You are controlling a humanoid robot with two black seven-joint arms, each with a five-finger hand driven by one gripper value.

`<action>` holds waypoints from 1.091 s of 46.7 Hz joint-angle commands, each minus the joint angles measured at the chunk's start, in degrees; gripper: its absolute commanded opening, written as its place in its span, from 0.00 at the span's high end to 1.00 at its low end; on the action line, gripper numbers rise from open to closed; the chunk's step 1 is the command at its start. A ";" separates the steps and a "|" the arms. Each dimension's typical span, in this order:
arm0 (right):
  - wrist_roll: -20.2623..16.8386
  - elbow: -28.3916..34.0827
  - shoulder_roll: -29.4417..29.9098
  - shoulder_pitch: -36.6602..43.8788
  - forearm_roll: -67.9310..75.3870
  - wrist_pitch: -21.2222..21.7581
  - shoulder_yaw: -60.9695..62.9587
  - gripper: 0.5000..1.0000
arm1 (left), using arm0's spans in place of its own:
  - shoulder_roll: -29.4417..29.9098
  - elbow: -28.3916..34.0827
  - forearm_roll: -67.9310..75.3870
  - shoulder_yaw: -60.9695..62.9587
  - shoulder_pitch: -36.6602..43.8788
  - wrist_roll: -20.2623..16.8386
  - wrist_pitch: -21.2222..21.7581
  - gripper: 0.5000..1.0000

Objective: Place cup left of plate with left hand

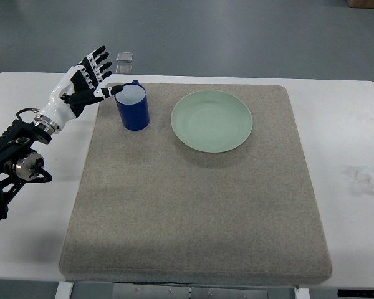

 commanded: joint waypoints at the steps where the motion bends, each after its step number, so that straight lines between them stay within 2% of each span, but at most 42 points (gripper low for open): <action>1: 0.00 0.00 0.00 0.00 0.00 0.00 0.00 0.14 | 0.03 0.09 -0.21 -1.10 -0.27 0.00 0.41 0.01; 16: 0.00 0.00 0.00 0.00 0.00 0.00 0.00 0.14 | -0.85 2.11 -6.45 -2.69 -3.08 1.23 2.61 0.01; 26: 0.00 0.00 0.00 0.00 0.00 0.00 0.00 0.14 | -1.11 3.43 -13.04 -2.69 -5.10 4.56 2.78 0.01; 31: 0.00 0.00 0.00 0.00 0.00 0.00 0.00 0.14 | -2.16 5.19 -17.26 -2.69 -6.07 4.92 2.70 0.01; 51: 0.00 0.00 0.00 0.00 0.00 0.00 0.00 0.14 | -3.75 8.53 -24.12 -2.78 -6.42 4.92 -2.31 0.01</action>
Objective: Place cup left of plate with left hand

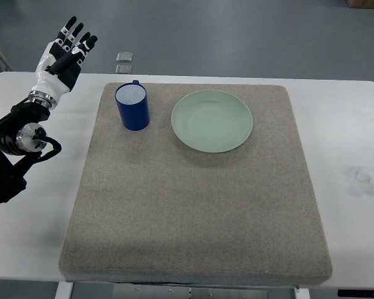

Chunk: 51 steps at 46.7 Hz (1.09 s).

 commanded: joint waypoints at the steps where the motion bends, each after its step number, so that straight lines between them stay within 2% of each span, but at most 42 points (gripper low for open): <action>1: 0.00 0.01 0.00 0.00 0.00 0.00 0.00 0.14 | 0.00 0.52 -0.26 0.00 0.01 -0.01 -0.15 0.01; 51: 0.00 0.01 0.00 0.00 0.00 0.00 0.00 0.14 | 0.00 0.69 -0.18 0.09 -2.89 -0.09 0.02 0.01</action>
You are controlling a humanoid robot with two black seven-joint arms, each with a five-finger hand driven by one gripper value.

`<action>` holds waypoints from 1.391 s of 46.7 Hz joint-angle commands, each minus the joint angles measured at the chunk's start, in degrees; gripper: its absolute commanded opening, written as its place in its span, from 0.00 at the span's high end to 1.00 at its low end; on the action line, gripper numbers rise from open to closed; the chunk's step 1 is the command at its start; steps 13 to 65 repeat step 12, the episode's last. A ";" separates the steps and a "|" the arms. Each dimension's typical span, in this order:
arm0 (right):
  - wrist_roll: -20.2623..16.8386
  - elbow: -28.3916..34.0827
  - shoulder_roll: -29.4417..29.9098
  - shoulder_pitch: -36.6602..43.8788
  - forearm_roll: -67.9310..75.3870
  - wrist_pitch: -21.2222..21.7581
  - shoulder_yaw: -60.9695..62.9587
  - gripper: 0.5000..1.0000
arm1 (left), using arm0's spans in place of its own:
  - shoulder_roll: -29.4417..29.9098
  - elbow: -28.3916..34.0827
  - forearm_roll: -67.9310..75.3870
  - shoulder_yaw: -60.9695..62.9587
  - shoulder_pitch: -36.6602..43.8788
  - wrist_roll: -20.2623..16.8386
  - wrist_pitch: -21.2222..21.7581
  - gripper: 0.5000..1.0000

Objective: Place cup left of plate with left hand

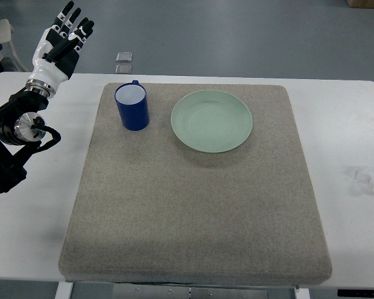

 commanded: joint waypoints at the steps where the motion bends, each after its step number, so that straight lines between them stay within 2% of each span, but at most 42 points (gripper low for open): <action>1: 0.00 0.01 0.00 0.00 0.00 0.00 -0.01 0.14 | 0.09 -0.01 -0.09 0.09 0.08 0.00 0.01 0.01; 65: 0.00 0.45 0.00 -0.09 -0.26 0.70 -0.10 0.14 | 0.09 -0.01 -0.09 0.09 0.16 0.00 0.09 0.01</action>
